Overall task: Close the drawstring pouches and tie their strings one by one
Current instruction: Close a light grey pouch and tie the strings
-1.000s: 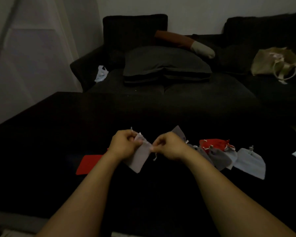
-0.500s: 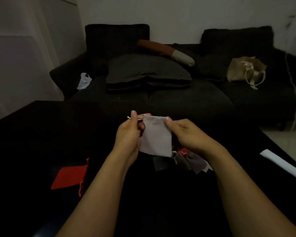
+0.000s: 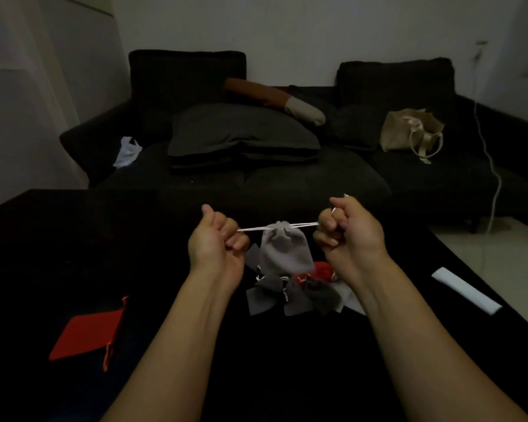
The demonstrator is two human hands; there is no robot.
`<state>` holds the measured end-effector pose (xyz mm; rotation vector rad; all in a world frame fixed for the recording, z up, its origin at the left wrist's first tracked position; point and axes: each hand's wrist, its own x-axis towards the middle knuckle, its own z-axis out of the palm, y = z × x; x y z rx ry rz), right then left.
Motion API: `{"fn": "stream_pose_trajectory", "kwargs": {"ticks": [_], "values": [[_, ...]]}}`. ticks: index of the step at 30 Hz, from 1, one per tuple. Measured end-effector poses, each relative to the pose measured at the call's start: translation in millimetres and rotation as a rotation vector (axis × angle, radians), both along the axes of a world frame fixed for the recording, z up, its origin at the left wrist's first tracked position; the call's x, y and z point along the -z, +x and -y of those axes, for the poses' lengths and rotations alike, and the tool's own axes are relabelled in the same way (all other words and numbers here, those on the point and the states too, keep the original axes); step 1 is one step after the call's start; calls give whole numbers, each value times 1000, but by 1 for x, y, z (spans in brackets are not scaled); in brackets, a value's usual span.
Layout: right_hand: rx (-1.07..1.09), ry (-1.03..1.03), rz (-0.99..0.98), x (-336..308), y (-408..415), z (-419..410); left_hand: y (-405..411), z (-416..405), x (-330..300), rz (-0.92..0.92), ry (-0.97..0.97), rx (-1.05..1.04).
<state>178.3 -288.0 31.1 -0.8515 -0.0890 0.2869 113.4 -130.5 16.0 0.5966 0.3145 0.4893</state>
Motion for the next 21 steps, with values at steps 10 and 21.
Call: {"fn": "stream_pose_trajectory", "kwargs": {"ticks": [10,21], "values": [[116,-55,89,-7,-1,9,5,11,-5,92,162,-26],[-105,-347,370,2,-8,6,5,6,3,34,582,71]]}}
